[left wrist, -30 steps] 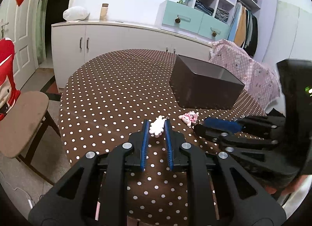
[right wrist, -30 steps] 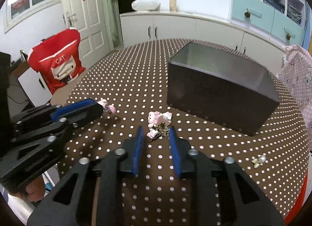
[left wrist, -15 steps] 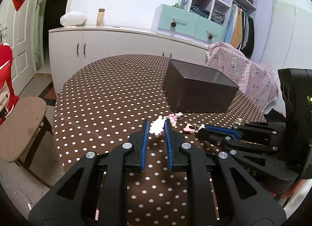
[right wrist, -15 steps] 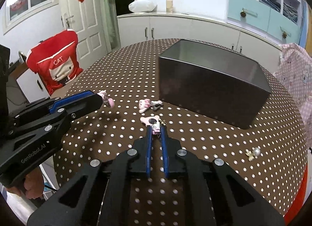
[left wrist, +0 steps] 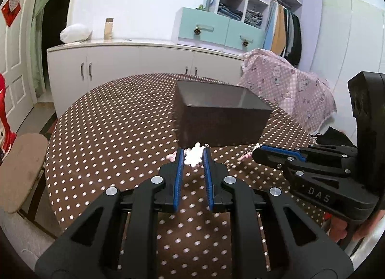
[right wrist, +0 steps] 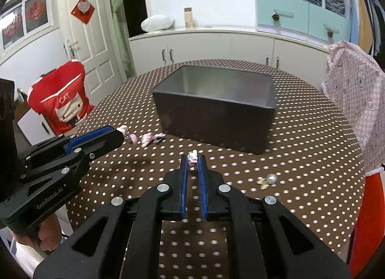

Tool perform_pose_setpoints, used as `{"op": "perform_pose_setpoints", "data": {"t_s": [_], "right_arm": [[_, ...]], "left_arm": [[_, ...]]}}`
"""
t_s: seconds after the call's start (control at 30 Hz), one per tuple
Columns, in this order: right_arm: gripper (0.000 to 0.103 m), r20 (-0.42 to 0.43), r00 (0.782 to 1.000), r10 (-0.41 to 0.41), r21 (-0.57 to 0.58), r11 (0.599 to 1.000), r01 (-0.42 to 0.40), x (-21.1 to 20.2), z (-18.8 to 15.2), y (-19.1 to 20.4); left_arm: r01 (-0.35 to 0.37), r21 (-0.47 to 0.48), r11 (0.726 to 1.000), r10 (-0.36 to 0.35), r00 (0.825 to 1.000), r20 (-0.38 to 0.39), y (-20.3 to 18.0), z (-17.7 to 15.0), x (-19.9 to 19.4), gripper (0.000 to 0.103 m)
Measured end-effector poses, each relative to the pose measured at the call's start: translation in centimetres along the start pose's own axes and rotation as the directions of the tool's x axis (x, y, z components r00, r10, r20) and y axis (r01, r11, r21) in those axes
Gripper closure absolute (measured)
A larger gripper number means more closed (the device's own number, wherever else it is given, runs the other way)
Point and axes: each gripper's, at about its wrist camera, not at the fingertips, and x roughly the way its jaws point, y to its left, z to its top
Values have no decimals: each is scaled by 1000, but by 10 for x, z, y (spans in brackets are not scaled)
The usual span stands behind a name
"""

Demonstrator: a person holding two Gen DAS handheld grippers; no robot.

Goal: Organize jewelry
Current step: 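Carry the white charm in the left tool while the right tool carries the pink charm to the box, then open both tools over the box to drop the charms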

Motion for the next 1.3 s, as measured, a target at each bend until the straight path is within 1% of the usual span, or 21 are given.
{"op": "perform_pose_setpoints", "data": {"t_s": [0.13, 0.33, 0.67, 0.87, 1.07, 1.1, 1.13, 1.17, 1.2, 1.23, 1.3], "right_arm": [[95, 29, 999, -15, 15, 1000, 15, -9, 4, -10], [95, 63, 997, -37, 36, 999, 35, -14, 13, -22], [95, 113, 993, -44, 39, 998, 40, -11, 37, -34], [95, 115, 992, -44, 31, 999, 41, -2, 49, -40], [93, 94, 995, -30, 25, 999, 28, 7, 53, -43], [91, 90, 996, -30, 24, 999, 27, 8, 53, -44], [86, 87, 996, -35, 26, 999, 33, 9, 52, -45], [83, 86, 996, -40, 29, 999, 37, 9, 53, -46], [77, 85, 995, -44, 33, 999, 41, 9, 52, -47], [75, 85, 995, -45, 35, 999, 42, 9, 51, -47], [74, 84, 995, -46, 38, 998, 43, 9, 50, -49]], "left_arm": [[15, 19, 1000, -16, 1000, 10, -11, 10, 4, 86], [20, 58, 998, -22, 999, 36, -23, 24, 8, 86], [24, 76, 997, -28, 998, 56, -27, 45, 24, 86], [19, 64, 998, -22, 998, 53, -24, 54, 37, 86], [20, 61, 998, -23, 999, 47, -20, 55, 47, 85], [21, 60, 998, -23, 999, 37, -19, 54, 49, 82], [22, 57, 998, -24, 999, 28, -19, 54, 51, 66], [22, 53, 998, -23, 999, 26, -18, 54, 51, 41], [20, 46, 999, -21, 999, 38, -17, 54, 51, 37], [17, 41, 999, -19, 998, 53, -17, 53, 49, 37], [21, 39, 999, -23, 998, 60, -16, 54, 47, 37]]}}
